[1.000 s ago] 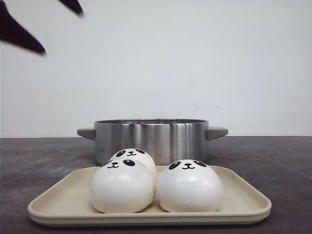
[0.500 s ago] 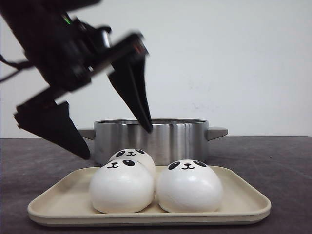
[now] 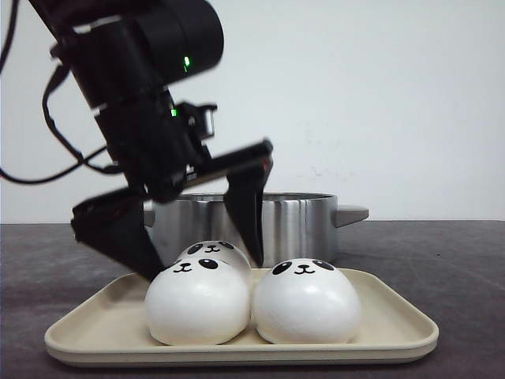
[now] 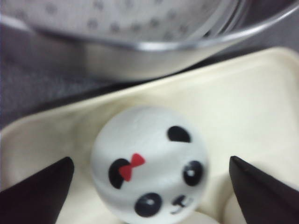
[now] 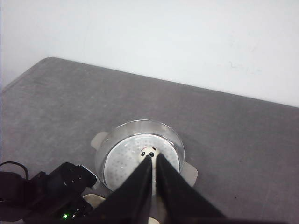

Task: Steam buns
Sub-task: 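Reach the left gripper down and grasp a panda bun on the tray, then carry the bun with the left gripper into the pot and release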

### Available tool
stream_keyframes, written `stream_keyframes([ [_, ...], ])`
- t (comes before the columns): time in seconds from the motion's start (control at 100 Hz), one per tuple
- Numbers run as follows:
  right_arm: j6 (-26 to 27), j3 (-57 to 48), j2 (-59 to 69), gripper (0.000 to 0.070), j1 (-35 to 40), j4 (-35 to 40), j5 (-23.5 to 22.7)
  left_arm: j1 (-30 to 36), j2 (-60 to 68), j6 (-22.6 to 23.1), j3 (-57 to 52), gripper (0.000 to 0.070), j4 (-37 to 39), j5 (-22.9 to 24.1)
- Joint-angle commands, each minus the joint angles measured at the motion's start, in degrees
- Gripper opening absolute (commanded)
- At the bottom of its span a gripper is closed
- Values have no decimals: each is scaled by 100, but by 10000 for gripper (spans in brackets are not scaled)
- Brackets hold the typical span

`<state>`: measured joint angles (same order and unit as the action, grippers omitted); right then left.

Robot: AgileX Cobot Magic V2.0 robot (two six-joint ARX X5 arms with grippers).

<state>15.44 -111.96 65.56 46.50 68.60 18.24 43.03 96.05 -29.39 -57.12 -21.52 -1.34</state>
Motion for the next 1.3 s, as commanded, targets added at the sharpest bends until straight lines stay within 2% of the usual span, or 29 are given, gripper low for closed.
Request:
stream_keyframes([
  [0.0,68,-107,15,6,68,-13,28,48,173,-31,-111,641,11,-7],
  [0.07,68,-107,15,6,68,55,92,48,214,-31,-111,573,22,15],
  [0.19,66,-107,20,6,68,247,393,48,223,-31,-111,399,55,17],
  [0.24,66,-96,22,6,68,289,494,48,223,-31,-111,270,35,15],
  [0.3,66,-92,22,6,68,317,566,48,219,-22,-111,21,-4,-2],
  [0.31,66,-92,22,6,68,321,577,50,216,-22,-111,0,-15,-9],
  [0.44,63,-92,22,6,68,319,588,85,114,68,-232,10,-264,-92],
  [0.54,61,-90,26,6,68,313,599,212,-149,343,-492,10,-511,-275],
  [0.68,59,-87,31,6,68,271,608,483,-673,787,-1054,10,-883,-260],
  [0.88,13,-87,31,6,68,157,603,638,-1036,1115,-1976,10,-911,275],
  [1.08,11,-87,31,6,68,151,601,396,-986,1694,-2483,11,-691,1060],
  [1.29,-4,-87,31,6,68,181,601,-208,-741,1864,-2483,11,-247,1174],
])
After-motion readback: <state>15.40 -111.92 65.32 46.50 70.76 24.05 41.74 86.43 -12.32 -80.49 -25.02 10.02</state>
